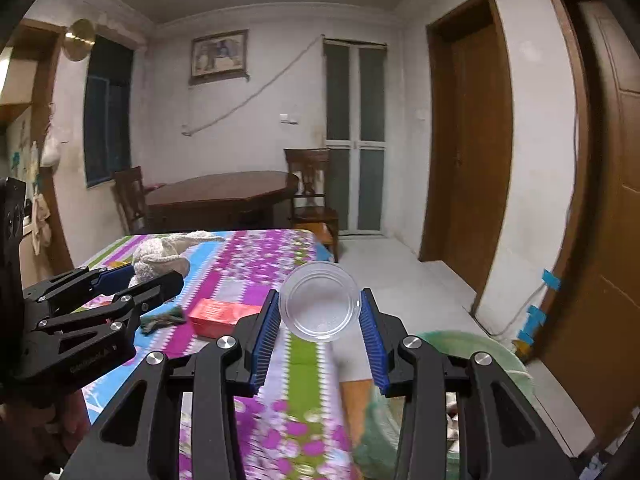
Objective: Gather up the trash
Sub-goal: 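Carry the white cloth and plastic lid to the green bin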
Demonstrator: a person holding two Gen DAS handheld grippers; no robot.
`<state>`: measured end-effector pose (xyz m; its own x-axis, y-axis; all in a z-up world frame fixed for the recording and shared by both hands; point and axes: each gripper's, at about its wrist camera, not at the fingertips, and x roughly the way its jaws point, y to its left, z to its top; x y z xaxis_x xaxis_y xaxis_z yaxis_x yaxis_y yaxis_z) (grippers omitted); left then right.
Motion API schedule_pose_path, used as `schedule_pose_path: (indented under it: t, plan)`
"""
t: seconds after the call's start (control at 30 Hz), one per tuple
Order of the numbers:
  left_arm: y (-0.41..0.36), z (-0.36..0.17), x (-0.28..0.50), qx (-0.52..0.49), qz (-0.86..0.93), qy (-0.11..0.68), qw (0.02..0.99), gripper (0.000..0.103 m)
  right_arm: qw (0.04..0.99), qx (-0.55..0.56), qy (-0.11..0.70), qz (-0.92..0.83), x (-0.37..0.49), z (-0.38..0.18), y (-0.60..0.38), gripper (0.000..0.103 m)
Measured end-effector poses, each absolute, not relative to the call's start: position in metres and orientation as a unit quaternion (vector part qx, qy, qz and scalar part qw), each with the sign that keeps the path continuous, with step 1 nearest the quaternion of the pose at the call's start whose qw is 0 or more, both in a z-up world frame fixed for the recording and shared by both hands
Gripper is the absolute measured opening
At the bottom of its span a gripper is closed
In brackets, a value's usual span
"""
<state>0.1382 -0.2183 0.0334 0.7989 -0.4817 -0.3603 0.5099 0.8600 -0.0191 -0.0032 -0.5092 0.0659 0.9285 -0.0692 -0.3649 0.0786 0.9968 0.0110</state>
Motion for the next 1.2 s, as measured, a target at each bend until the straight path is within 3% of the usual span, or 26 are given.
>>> schedule_pose_path:
  t: [0.33,0.63,0.87,1.2]
  plan:
    - [-0.309,0.024,0.161,0.055,-0.330,0.210,0.919,0.039,0.968,0.039,0.230,-0.091,0.003,0.050,-0.622,0.041]
    - [-0.399,-0.014,0.179,0.094,-0.367,0.261,0.888,0.039,0.941,0.078,0.308,-0.118,0.033,-0.002,-0.722,0.041]
    - [-0.426,-0.036,0.185,0.109,-0.366,0.284,0.880,0.039,0.924,0.098,0.349,-0.119,0.051,-0.040,-0.753,0.041]
    - [-0.443,-0.051,0.197,0.119,-0.363,0.307,0.872,0.039,0.917,0.098,0.367,-0.118,0.074,-0.052,-0.737,0.041]
